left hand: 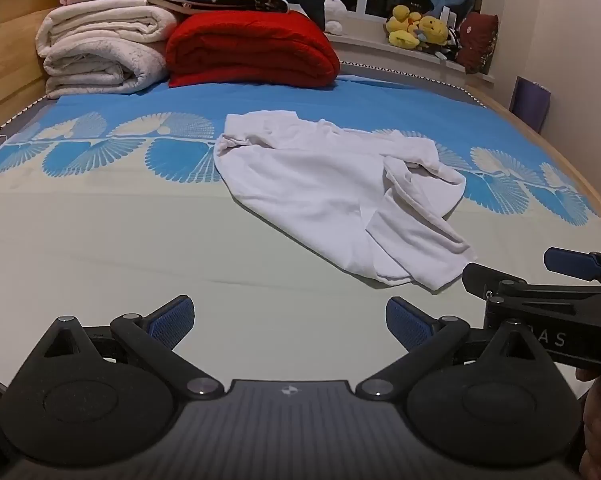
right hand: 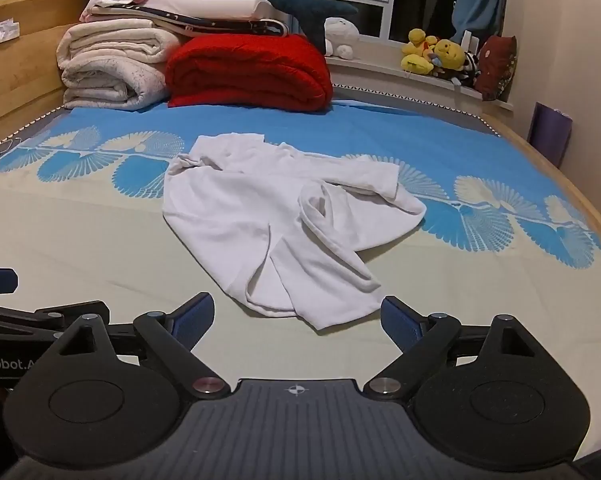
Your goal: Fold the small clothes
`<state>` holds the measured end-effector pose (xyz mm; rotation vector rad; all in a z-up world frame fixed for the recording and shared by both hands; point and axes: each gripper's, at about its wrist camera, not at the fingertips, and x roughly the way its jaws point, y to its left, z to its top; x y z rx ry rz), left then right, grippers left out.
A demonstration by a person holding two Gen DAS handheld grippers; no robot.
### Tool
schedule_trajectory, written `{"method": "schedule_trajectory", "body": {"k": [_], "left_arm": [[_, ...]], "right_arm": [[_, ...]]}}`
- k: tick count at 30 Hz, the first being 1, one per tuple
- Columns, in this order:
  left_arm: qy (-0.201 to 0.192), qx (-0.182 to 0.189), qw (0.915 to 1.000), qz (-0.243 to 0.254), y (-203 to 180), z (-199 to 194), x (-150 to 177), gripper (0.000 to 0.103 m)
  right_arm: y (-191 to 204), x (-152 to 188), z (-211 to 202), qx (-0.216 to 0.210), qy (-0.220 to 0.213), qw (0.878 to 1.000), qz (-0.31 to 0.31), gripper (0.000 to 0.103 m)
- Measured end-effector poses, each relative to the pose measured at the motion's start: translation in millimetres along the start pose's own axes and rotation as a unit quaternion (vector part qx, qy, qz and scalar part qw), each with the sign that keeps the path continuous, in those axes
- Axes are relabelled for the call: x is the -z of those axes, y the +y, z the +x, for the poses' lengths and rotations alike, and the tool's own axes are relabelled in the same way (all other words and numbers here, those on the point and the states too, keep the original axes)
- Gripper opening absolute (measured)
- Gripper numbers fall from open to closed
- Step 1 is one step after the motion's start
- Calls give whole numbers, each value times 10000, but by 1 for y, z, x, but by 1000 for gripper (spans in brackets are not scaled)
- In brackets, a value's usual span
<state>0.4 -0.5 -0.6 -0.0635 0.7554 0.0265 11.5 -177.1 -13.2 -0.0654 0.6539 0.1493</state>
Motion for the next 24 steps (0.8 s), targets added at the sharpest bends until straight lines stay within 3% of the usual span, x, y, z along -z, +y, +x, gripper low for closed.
{"method": "schedule_trajectory", "body": {"k": [24], "left_arm": [[-17,6,10000,33,2,1,2,102]], "right_arm": [[-3,2,3,31,-28,10000,18,91]]}}
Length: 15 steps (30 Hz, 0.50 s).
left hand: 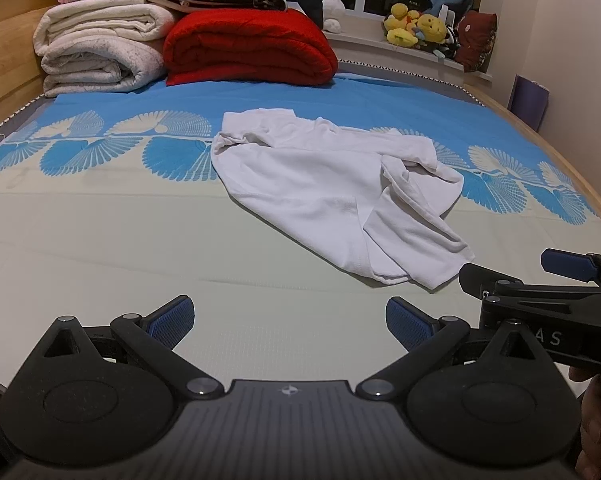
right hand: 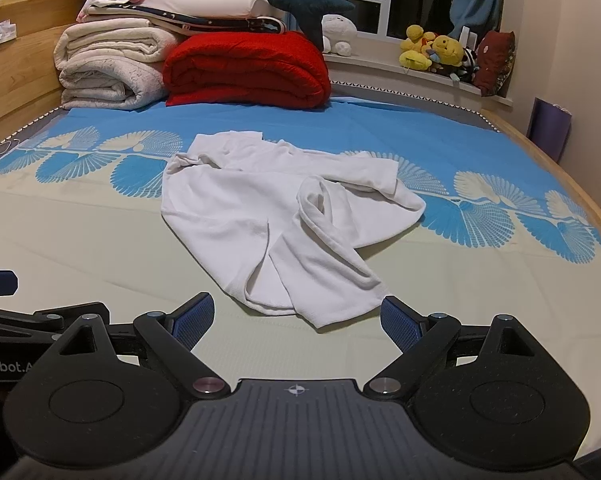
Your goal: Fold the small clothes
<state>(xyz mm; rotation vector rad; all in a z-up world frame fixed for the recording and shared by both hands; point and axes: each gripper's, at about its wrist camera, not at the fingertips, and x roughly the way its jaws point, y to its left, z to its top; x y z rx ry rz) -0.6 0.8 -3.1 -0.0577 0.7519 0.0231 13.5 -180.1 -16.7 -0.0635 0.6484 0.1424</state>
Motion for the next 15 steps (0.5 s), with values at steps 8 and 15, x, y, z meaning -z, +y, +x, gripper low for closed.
{"method": "schedule_trajectory", "body": {"k": [8,15], "left_arm": [[9,-8,10000,9,0,0,0,102],[13,-15,10000,17,1,0,0,102]], "right_arm": [[0,0,0,-6,10,10000,5,91],[0,0,0,-6,11,10000,8,91]]}}
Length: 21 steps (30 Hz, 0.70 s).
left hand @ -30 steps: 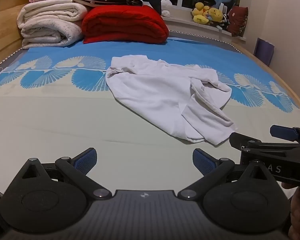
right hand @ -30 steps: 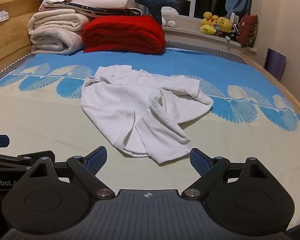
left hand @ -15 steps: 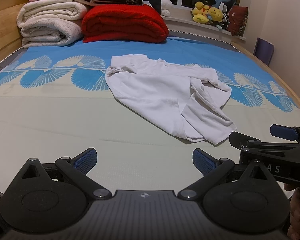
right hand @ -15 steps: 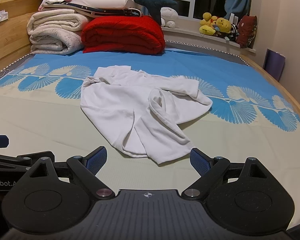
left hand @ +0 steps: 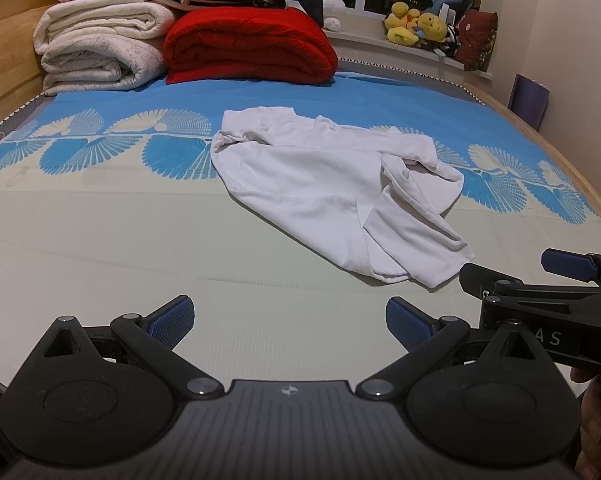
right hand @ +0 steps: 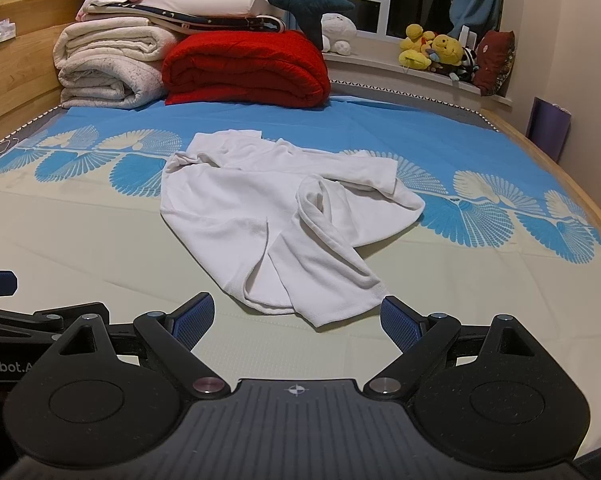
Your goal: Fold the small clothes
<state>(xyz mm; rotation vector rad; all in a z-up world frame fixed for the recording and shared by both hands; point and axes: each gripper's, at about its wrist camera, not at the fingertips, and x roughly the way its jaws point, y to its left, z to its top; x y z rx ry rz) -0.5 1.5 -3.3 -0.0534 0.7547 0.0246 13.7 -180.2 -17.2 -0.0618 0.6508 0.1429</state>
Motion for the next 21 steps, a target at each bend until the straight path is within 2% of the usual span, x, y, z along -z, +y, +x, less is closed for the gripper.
{"method": "schedule_trajectory", "body": {"k": [7,13,21], "left_arm": [[-3,33,10000,-25,-5,0,5,102],[189,-187,9994,207,-10,5,4,102],[36,-57,10000,65,-8,3,3,102]], "right_arm": [[0,1,1,27,24,10000,0,91],[-1,2,0,17,-35,10000,18,91],[-2,3,1,-49,-2,9999,98,91]]}}
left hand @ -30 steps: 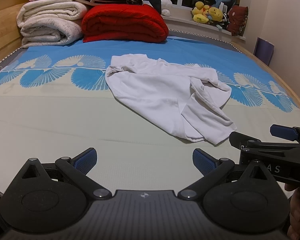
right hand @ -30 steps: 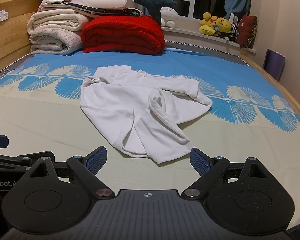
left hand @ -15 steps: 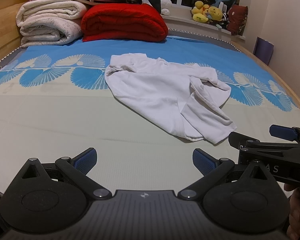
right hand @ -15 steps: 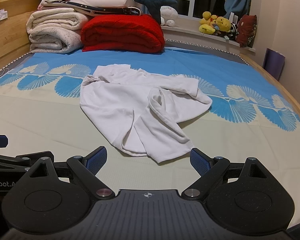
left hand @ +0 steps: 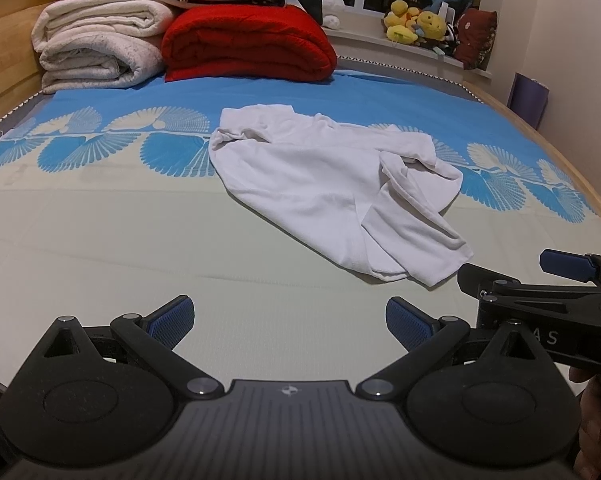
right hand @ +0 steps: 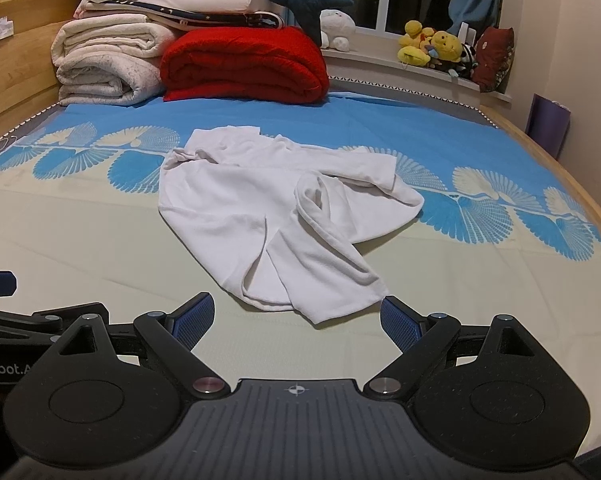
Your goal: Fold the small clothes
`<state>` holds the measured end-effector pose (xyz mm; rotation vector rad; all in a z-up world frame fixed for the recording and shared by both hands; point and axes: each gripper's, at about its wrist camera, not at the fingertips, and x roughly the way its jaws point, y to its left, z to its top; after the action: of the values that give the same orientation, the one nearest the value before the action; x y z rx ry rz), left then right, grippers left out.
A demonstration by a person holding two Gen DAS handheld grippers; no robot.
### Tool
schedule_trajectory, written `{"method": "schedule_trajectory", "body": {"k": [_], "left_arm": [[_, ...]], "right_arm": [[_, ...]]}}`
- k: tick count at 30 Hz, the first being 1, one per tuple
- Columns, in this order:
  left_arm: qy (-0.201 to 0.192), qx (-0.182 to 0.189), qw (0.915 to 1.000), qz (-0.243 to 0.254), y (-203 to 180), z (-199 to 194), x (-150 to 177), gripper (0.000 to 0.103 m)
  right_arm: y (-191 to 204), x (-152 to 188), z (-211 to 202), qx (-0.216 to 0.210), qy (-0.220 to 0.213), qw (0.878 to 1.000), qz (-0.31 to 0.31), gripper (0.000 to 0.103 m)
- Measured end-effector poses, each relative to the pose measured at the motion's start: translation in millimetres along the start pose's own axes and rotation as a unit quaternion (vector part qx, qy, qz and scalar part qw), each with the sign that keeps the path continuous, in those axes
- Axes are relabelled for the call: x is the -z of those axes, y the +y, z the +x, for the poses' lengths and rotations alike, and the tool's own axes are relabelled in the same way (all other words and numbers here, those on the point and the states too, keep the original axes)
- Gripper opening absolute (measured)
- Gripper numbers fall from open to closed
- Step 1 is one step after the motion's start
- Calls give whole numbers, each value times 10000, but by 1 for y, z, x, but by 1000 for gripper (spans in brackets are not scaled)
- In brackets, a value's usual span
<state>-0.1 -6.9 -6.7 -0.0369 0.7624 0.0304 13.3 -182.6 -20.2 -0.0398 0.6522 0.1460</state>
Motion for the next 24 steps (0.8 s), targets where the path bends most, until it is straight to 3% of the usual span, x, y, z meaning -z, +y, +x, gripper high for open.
{"method": "schedule_trajectory", "body": {"k": [7,15,18,24], "left_arm": [[-70,91,9999,-109,1,0,0,102],[-70,119,9997,-218,4,-1,-2,102],[-126,94,9998,-133,3,-4,-1,101],[-4,-80,9998,183,2,1,3,69]], "right_arm": [[0,-1,0,-50,45,10000,73,89],[-4,-1,0,54,79,9997,226,52],[-13,-5,1,76,157,9982,574,48],[-50,-39,21,351,166,9975,584,48]]}}
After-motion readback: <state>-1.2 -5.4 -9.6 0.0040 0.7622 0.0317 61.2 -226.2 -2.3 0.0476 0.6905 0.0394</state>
